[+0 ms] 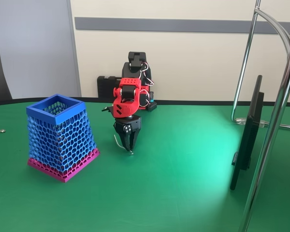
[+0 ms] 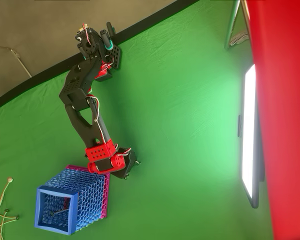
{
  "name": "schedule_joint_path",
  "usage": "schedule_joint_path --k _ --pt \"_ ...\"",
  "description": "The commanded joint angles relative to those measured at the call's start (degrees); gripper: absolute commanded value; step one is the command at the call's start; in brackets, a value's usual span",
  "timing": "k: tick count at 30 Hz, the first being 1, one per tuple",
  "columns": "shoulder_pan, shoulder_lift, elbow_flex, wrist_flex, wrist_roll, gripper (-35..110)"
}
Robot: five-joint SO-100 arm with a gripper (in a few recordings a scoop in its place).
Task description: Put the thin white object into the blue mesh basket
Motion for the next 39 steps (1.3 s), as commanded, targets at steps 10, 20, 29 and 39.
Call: schedule_joint_path --k 10,20,29,39 --pt "3.3 11.3 -15.9 0.5 -10.1 3" --pt "3.3 16.0 -30.4 0.4 -22.9 3" --pt "4.7 17.7 -42.3 -2.5 -30.4 4" --pt "12.4 23.4 -34.0 -5.4 -27.6 4"
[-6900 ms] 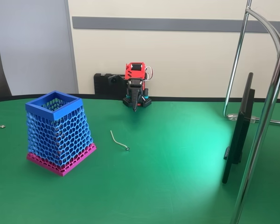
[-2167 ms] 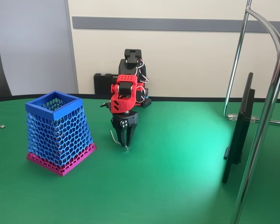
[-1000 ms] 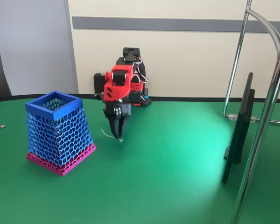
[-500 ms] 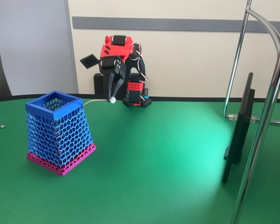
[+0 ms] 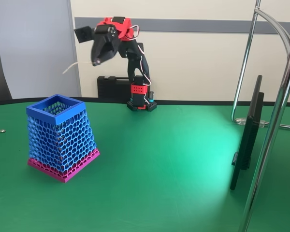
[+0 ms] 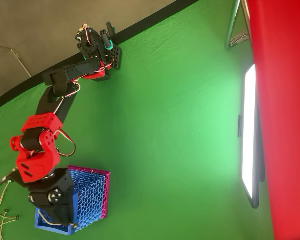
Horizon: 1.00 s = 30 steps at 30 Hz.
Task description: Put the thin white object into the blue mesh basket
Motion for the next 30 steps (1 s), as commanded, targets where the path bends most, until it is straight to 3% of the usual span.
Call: schedule_joint_path --k 1,7,30 --pt "1.8 3.7 4.4 -3.2 3.2 4" --pt "4.9 5.4 13.6 -11.8 10.9 4" --pt "9.0 18.3 46.6 -35.4 18.5 9"
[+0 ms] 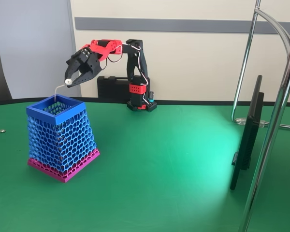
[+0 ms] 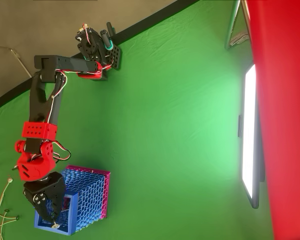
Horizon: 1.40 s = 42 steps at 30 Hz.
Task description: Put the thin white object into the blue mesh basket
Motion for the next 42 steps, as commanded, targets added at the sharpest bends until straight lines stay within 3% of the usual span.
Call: schedule_joint_path --k 1,14,30,42 --pt "0.3 6.1 3.4 -2.5 0.1 9" --pt "1.1 20.4 22.1 -8.9 -0.1 10" --pt "8.1 29.4 31.3 -7.2 2.5 10" --pt "-2.8 53.1 55.4 -1.1 -10.5 7"
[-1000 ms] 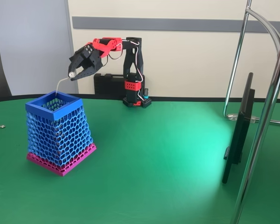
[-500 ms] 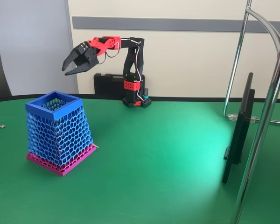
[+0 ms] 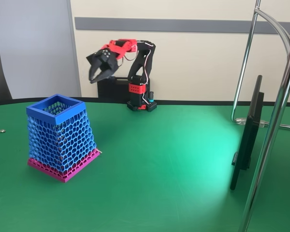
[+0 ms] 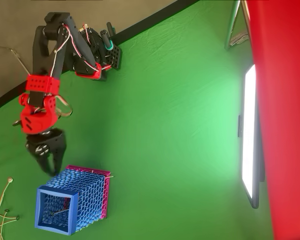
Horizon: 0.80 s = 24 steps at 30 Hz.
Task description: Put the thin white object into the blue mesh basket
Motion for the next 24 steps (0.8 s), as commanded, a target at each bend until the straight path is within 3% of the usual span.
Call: schedule_joint_path --k 1,11,24 --pt "-4.7 9.4 7.1 0.5 -5.0 6" --pt "-19.1 38.7 31.1 9.3 -13.8 3" --pt "-20.4 60.8 53.9 13.7 -19.3 1"
